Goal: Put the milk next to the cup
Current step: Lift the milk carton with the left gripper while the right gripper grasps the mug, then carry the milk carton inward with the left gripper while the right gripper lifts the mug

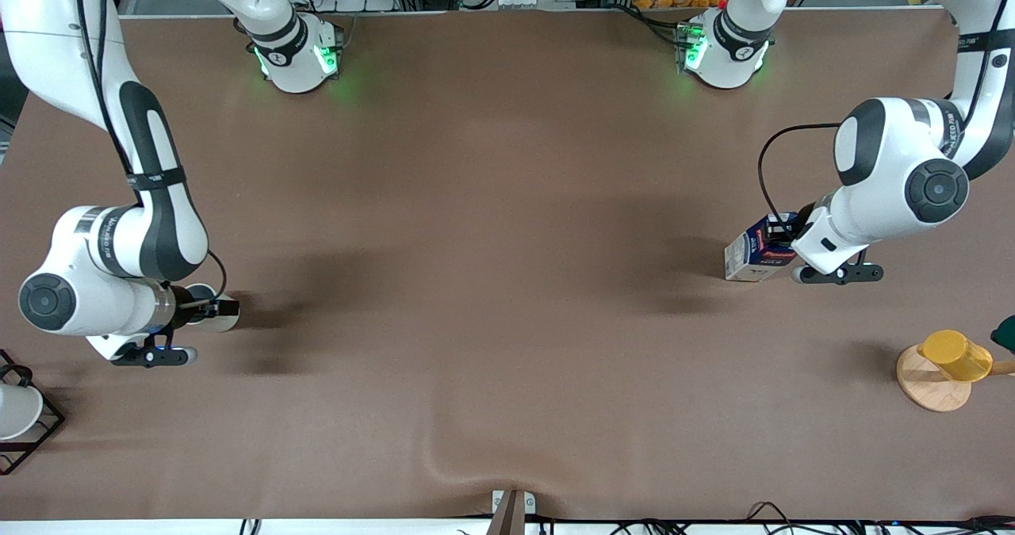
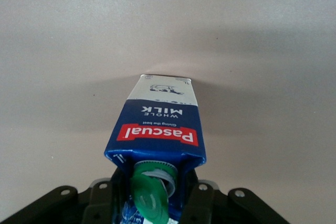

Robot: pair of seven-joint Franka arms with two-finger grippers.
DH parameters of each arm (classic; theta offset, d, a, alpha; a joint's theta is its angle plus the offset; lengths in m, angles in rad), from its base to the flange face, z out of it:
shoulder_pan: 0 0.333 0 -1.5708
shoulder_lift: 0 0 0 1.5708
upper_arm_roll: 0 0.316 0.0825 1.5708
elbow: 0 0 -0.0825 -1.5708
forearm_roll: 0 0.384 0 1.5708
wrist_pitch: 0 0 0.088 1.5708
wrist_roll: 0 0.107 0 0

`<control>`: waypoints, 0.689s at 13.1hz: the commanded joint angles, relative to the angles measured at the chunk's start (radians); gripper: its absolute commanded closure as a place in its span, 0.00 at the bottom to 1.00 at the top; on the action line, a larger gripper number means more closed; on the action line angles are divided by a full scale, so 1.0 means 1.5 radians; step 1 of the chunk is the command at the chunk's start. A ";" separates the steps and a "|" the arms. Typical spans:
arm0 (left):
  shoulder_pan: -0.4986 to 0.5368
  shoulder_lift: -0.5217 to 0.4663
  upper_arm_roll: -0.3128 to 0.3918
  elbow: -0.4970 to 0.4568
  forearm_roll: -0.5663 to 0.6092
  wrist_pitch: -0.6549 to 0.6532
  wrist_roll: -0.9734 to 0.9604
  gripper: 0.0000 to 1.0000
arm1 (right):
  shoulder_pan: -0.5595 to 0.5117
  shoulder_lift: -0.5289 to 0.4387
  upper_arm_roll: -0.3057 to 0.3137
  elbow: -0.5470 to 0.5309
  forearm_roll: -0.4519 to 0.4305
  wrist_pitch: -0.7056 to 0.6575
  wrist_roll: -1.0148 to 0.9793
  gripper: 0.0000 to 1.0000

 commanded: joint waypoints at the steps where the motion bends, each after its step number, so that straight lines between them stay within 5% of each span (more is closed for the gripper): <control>1: 0.001 -0.018 -0.002 0.020 -0.008 -0.032 0.018 0.64 | -0.011 0.008 0.003 -0.005 0.007 0.000 -0.011 0.00; 9: -0.003 -0.021 -0.049 0.202 -0.009 -0.187 0.007 0.65 | -0.029 0.017 0.003 -0.006 0.010 0.018 0.113 0.00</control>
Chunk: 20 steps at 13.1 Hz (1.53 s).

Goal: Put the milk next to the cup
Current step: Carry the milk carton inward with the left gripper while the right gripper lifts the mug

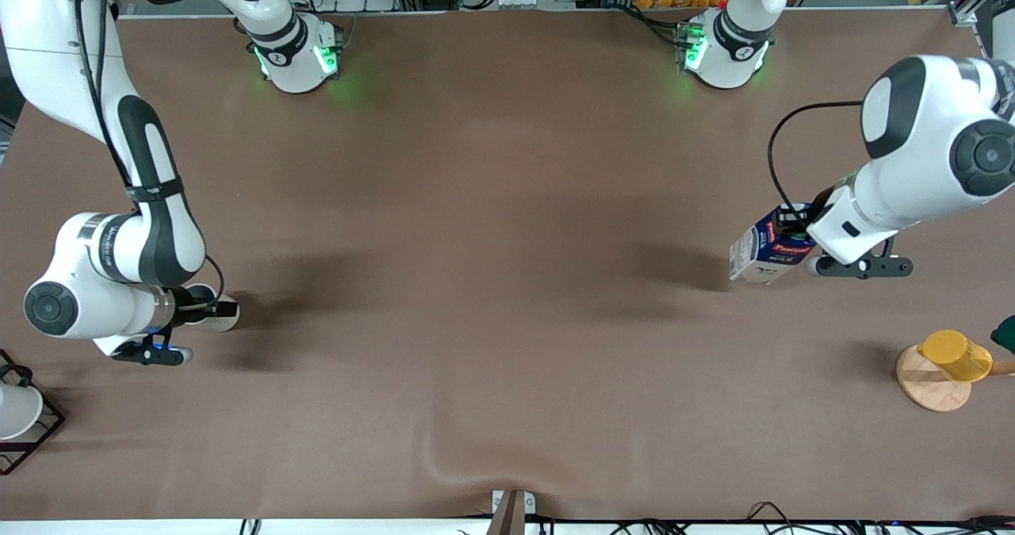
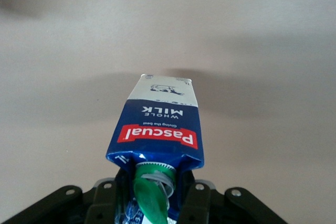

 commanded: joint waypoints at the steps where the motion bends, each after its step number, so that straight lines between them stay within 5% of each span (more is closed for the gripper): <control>1: -0.001 0.001 -0.017 0.056 -0.012 -0.042 0.004 0.65 | -0.012 0.000 0.005 -0.001 0.008 0.027 0.072 0.00; 2: -0.001 0.002 -0.036 0.072 -0.012 -0.057 0.002 0.65 | -0.009 0.000 0.005 -0.007 0.007 0.040 0.107 0.09; 4: -0.001 0.003 -0.069 0.081 -0.007 -0.074 -0.054 0.64 | -0.007 -0.001 0.005 -0.025 0.007 0.064 0.118 0.79; 5: 0.000 0.003 -0.080 0.083 -0.011 -0.074 -0.077 0.64 | -0.007 -0.001 0.005 -0.025 0.007 0.064 0.118 1.00; 12: -0.059 0.037 -0.111 0.123 -0.004 -0.075 -0.217 0.64 | 0.028 -0.030 0.015 0.012 0.001 0.003 0.079 1.00; 16: -0.050 0.021 -0.111 0.137 -0.004 -0.075 -0.215 0.64 | 0.118 -0.025 0.016 0.081 0.008 0.004 -0.069 1.00; 20: -0.048 0.019 -0.108 0.156 -0.004 -0.075 -0.210 0.64 | 0.225 -0.019 0.016 0.095 0.005 0.008 -0.076 1.00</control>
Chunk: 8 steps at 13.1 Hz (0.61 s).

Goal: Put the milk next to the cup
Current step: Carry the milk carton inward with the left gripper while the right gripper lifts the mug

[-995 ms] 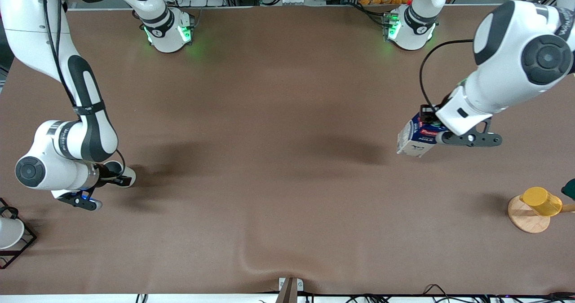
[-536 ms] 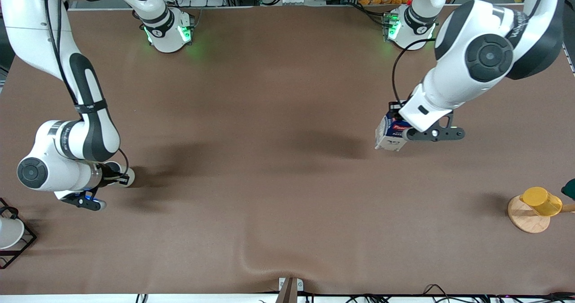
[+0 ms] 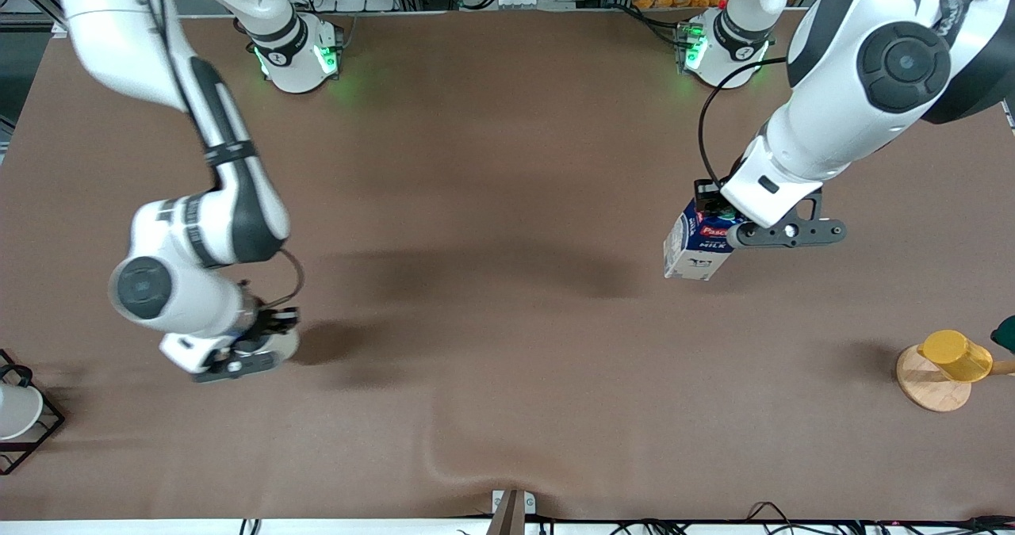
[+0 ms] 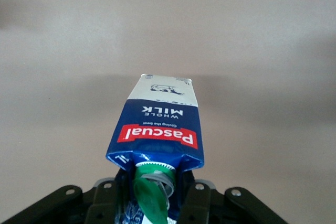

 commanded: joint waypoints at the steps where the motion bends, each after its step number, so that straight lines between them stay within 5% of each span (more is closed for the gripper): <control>1: 0.002 -0.005 -0.001 0.008 -0.003 -0.012 -0.002 0.64 | 0.058 0.007 -0.008 0.038 0.003 -0.009 -0.020 1.00; 8: -0.003 -0.001 -0.001 0.009 -0.002 -0.013 -0.004 0.64 | 0.165 0.061 -0.005 0.106 0.030 -0.027 0.010 1.00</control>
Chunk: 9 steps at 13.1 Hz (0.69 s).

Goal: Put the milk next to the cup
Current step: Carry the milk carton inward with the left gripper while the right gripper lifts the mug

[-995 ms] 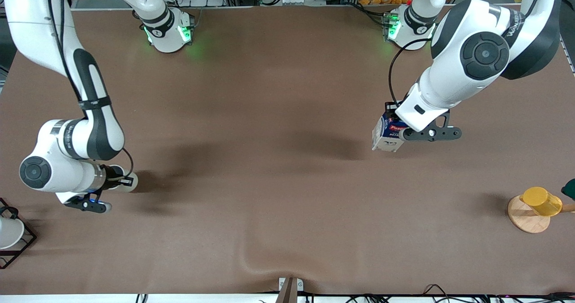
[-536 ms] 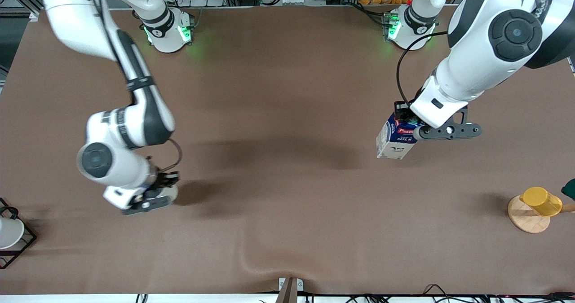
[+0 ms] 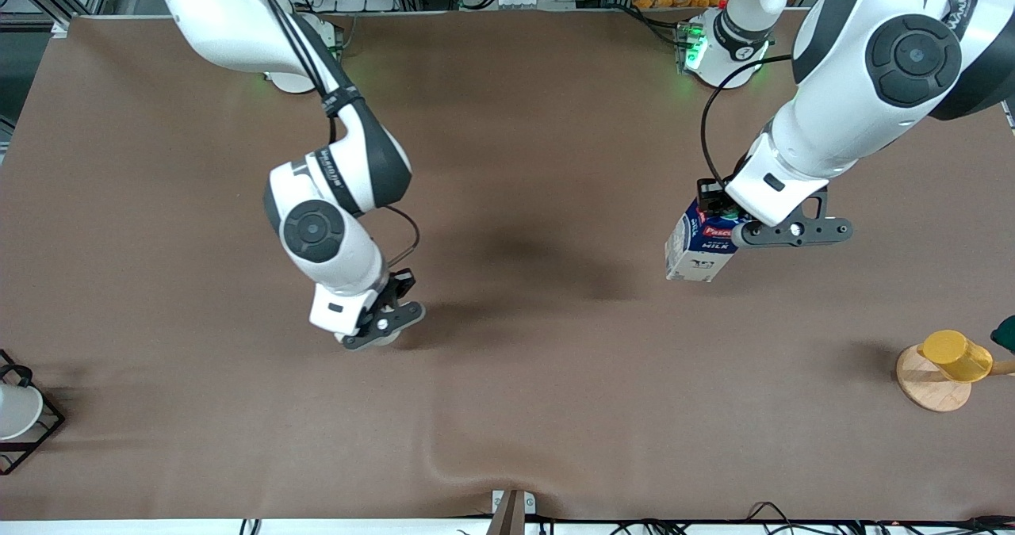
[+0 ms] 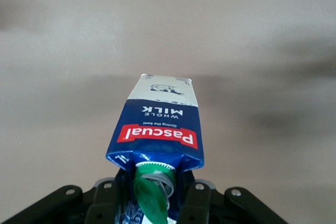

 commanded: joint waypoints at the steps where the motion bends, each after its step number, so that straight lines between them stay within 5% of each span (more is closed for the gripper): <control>1: -0.005 -0.002 -0.001 0.005 -0.002 -0.011 -0.004 0.64 | 0.020 0.048 -0.006 0.051 0.042 -0.013 0.006 1.00; 9: -0.016 0.029 -0.005 0.012 -0.055 -0.106 -0.001 0.64 | 0.083 0.184 0.013 0.240 0.046 -0.048 0.001 1.00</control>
